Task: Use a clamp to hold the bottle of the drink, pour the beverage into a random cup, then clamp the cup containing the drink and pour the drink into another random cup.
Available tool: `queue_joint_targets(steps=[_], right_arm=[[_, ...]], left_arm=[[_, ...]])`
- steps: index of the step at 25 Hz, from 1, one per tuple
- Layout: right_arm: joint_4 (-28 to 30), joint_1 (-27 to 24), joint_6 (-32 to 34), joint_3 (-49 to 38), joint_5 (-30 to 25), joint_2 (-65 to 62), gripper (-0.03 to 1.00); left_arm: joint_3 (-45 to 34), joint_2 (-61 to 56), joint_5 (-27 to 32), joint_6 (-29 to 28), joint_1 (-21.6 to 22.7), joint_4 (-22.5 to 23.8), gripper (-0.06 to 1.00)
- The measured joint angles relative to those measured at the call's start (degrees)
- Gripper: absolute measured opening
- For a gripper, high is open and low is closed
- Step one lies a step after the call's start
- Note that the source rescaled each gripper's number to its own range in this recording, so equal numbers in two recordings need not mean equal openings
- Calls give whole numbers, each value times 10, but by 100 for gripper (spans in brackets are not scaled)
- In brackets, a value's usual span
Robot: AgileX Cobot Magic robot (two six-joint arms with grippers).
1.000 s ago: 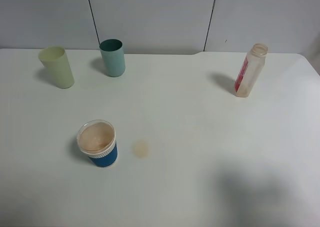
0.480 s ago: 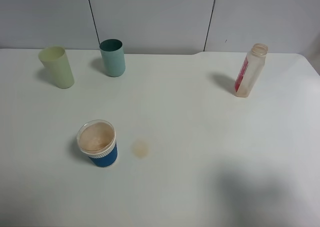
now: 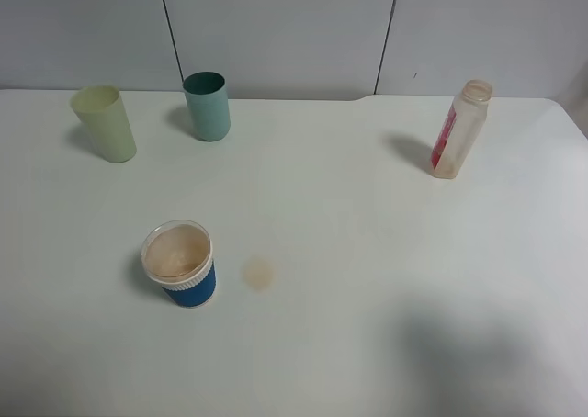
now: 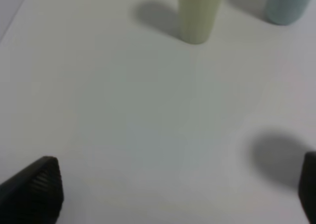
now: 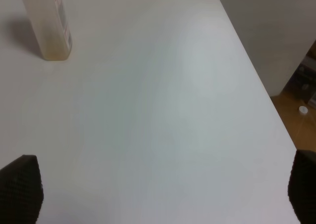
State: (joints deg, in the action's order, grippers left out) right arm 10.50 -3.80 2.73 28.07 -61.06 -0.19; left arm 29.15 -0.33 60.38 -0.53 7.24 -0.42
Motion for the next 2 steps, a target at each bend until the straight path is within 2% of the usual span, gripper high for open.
queue_joint_targets(steps=[2], right_arm=[[0,0,0,0,0,0,100]], left_arm=[[0,0,0,0,-15,-1,100]])
